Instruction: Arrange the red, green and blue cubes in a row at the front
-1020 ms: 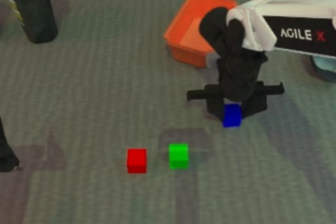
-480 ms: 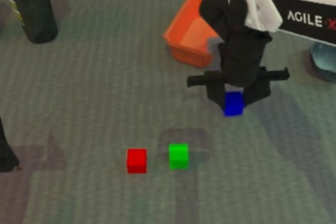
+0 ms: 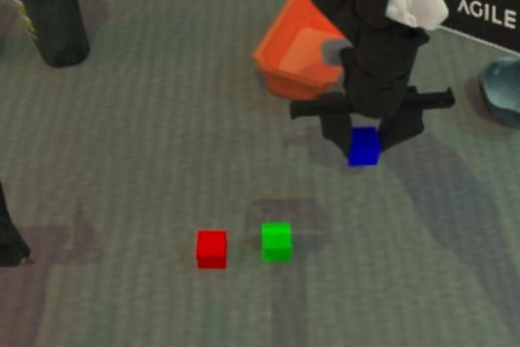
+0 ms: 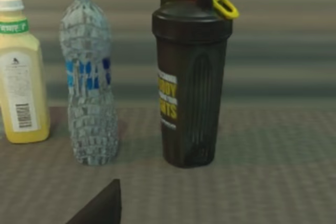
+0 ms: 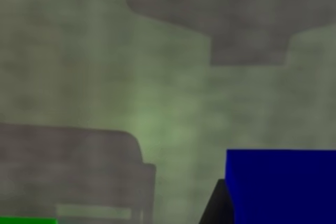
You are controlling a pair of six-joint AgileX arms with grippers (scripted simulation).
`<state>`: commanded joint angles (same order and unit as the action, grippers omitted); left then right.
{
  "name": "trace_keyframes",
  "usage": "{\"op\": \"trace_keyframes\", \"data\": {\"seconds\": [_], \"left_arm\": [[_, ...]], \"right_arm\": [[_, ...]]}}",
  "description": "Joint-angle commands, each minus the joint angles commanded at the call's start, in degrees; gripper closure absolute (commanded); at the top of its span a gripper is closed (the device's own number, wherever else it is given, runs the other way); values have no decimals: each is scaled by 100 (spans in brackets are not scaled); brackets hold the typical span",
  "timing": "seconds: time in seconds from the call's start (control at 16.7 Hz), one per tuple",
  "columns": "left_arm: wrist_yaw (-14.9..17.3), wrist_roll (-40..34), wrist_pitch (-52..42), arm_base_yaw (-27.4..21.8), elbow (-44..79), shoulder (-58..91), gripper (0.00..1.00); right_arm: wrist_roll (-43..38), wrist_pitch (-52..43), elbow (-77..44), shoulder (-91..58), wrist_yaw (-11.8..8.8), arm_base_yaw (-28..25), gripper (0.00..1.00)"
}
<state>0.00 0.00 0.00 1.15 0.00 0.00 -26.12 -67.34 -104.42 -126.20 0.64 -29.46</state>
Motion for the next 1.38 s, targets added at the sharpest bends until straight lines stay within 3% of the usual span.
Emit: {"op": "trace_keyframes", "data": {"seconds": [0.66,1.02,1.38], "left_arm": [[0,0,0,0,0,0,0],[0,0,0,0,0,0,0],[0,0,0,0,0,0,0]], "right_arm": [[-1210,406,2180,1799,-25,-862,100],[-1216,497,2260,1762,-29,-849,100],[-1240,1715,3020,1374,-22,-876,100]]}}
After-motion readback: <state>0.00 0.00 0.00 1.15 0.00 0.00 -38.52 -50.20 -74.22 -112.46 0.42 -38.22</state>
